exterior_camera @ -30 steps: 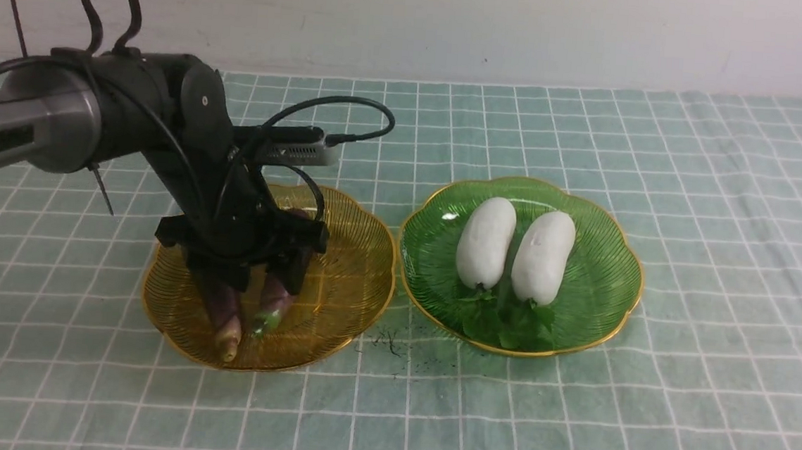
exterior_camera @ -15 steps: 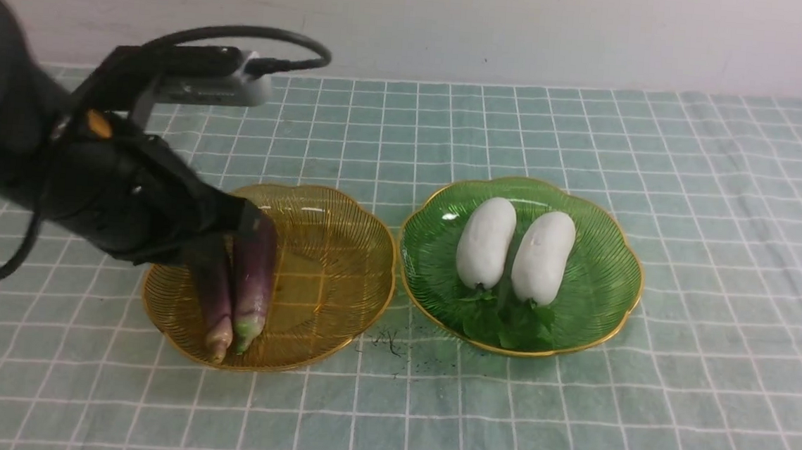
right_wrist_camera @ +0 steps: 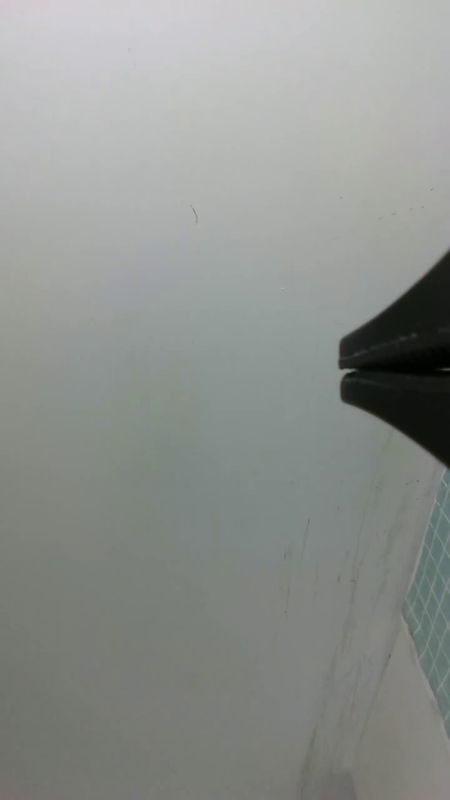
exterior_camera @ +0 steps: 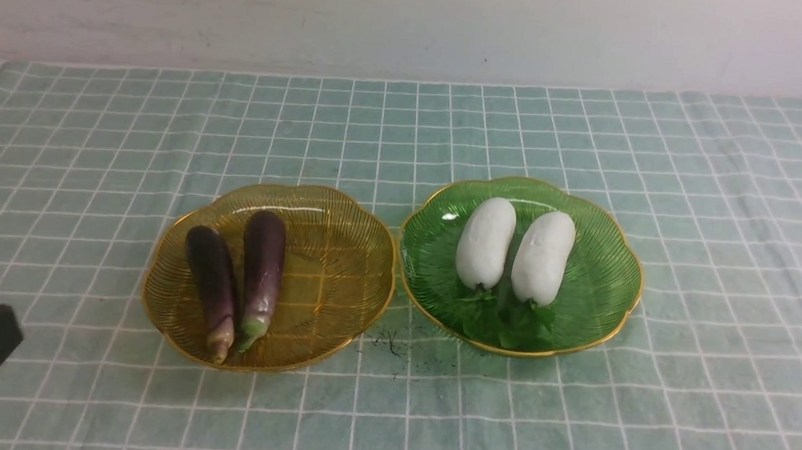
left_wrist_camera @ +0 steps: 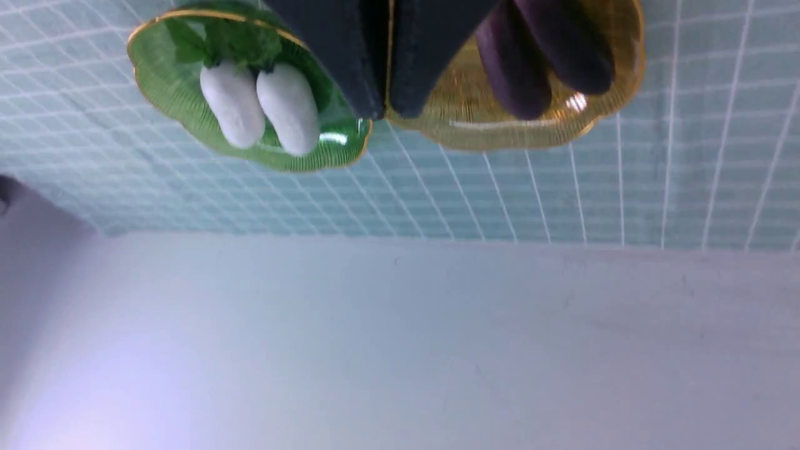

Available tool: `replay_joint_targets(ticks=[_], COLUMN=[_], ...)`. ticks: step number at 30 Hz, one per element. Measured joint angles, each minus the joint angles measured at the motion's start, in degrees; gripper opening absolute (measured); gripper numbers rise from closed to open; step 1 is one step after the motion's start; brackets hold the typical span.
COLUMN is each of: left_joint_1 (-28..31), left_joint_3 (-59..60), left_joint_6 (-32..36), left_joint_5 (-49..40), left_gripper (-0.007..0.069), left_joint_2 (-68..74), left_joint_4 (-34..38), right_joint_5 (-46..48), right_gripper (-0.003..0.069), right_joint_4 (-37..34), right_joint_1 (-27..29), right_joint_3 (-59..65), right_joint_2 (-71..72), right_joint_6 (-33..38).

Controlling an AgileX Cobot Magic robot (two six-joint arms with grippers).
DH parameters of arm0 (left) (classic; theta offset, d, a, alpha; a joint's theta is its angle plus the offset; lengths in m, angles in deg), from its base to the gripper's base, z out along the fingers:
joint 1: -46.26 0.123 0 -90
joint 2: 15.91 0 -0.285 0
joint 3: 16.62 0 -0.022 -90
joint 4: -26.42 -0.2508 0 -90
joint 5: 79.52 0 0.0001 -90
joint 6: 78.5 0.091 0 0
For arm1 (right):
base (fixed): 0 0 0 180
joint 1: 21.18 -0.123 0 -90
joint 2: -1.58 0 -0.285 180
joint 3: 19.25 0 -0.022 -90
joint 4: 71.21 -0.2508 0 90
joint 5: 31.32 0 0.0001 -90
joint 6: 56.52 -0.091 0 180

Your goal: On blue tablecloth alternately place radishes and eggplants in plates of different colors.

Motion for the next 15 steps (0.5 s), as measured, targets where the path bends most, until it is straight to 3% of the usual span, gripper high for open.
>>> replay_joint_targets(ticks=[6,15], left_joint_1=[0.0,0.0], left_joint_3=[0.0,0.0], left_joint_6=[0.4,0.0], left_joint_5=[-2.5,-3.9], left_gripper=[-0.0008,-0.0008], left_joint_2=[-4.8,-4.8], left_joint_4=[-5.3,-4.6], right_joint_5=[-0.3,-0.2], right_gripper=[-0.0015,-0.0015], right_joint_4=[0.0,0.0], right_joint_1=[0.0,0.0], right_joint_3=[0.0,0.0], right_joint_2=[0.0,0.0], right_joint_6=[0.0,0.0])
